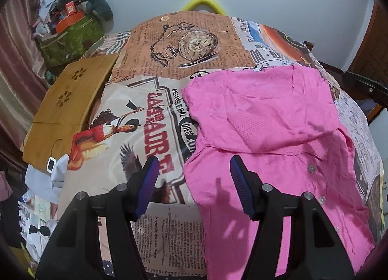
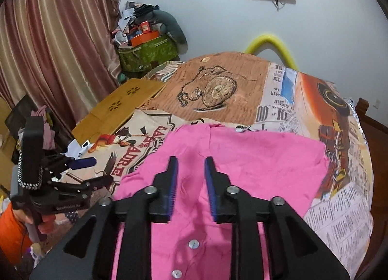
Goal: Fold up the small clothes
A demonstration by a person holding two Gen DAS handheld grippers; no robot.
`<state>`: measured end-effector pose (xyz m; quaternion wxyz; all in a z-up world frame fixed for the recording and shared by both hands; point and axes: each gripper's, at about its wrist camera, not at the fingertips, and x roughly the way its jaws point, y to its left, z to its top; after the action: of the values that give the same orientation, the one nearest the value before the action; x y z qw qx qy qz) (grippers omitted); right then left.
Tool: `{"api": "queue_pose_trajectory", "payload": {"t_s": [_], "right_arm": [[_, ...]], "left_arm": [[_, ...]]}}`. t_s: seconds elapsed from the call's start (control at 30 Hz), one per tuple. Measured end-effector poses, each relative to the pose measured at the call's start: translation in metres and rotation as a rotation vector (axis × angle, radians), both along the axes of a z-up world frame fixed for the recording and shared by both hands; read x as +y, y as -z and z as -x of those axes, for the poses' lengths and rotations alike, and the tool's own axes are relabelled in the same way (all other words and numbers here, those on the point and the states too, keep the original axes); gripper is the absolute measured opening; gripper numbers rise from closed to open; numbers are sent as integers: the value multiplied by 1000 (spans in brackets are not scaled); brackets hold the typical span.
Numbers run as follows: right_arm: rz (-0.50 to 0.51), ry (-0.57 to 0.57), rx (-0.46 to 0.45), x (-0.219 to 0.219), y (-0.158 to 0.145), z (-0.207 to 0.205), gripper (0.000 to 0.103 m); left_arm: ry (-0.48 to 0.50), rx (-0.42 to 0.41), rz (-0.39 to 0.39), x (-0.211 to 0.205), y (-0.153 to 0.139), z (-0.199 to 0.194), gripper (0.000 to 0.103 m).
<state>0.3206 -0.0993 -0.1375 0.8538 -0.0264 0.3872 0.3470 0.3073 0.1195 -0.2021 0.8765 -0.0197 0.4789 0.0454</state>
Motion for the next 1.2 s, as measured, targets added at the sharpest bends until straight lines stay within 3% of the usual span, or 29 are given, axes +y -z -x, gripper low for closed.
{"api": "queue_pose_trajectory", "payload": {"t_s": [0.13, 0.27, 0.47, 0.57, 0.73, 0.77, 0.87, 1.03, 1.2], "right_arm": [[10, 84, -3, -31, -1, -1, 25], [60, 166, -34, -64, 3, 0, 37], [138, 222, 12, -103, 38, 1, 41], [191, 208, 45, -104, 63, 0, 41], [185, 169, 55, -96, 84, 0, 41], [184, 167, 52, -95, 87, 0, 41], [169, 171, 51, -95, 91, 0, 41], [152, 194, 60, -105, 88, 3, 36], [138, 193, 92, -114, 75, 20, 36]], "left_arm": [[16, 2, 13, -9, 0, -9, 61], [36, 23, 37, -24, 11, -26, 61], [55, 80, 31, -47, 38, -60, 61], [60, 90, 24, -55, 46, -74, 61], [44, 106, -35, -60, 65, -94, 61], [38, 106, -41, -58, 67, -96, 65], [20, 74, -95, -55, 69, -99, 75], [18, 73, -175, -54, 64, -95, 74], [48, 73, -148, -50, 48, -70, 74]]}}
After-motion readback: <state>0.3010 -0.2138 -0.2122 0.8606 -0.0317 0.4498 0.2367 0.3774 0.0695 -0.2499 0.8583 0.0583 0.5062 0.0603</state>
